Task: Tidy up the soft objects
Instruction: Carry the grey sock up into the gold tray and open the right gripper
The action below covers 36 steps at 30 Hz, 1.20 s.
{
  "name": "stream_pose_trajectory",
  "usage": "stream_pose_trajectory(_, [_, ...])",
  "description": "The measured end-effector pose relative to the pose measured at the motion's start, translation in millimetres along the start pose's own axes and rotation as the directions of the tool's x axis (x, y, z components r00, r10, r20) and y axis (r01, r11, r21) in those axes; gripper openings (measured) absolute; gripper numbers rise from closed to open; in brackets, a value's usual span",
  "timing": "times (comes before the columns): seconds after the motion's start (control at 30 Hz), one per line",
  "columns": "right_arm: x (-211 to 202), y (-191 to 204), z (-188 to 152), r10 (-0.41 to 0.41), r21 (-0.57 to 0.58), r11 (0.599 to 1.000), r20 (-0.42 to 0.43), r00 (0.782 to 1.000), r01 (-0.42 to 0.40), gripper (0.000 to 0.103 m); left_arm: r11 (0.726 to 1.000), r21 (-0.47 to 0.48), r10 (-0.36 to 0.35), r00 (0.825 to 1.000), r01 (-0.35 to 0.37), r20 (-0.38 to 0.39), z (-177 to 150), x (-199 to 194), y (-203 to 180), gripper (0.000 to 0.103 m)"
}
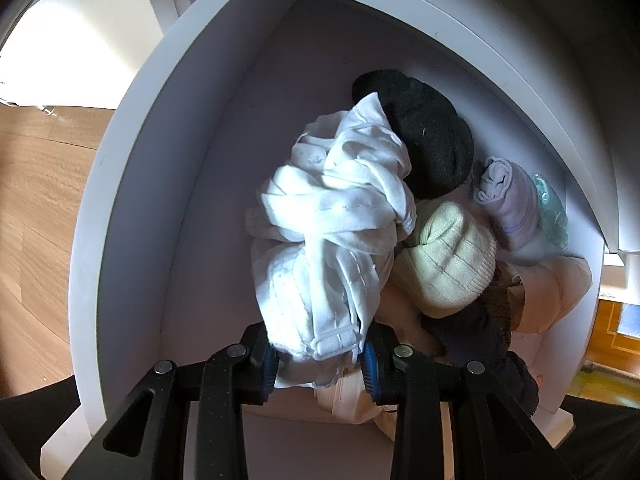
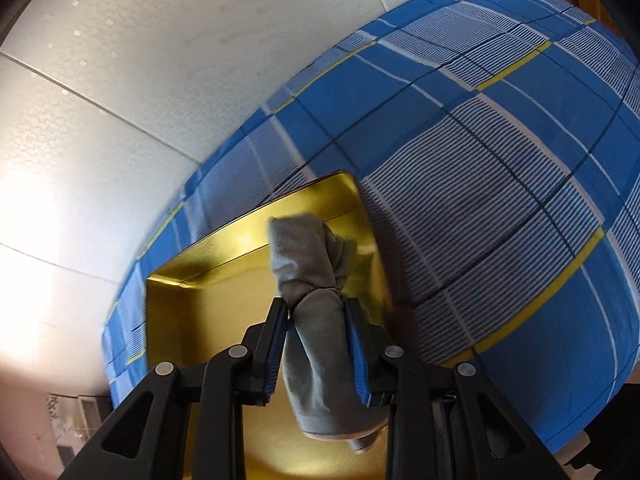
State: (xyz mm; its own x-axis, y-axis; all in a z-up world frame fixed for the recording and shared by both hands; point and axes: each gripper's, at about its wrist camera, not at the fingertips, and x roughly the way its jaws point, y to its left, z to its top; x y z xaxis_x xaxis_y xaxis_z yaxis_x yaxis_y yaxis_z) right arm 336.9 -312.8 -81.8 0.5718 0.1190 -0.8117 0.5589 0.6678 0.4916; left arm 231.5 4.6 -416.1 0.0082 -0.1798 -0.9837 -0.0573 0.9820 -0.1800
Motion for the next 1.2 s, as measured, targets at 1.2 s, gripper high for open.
stream_pose_trajectory(1.2, [-17,34,-23,-0.212,-0.584,0.755,0.213,0.954,0.298,0.031,0.999,-0.006,-0.032,0.999,0.032,0.036,-7,-8,2,0.036])
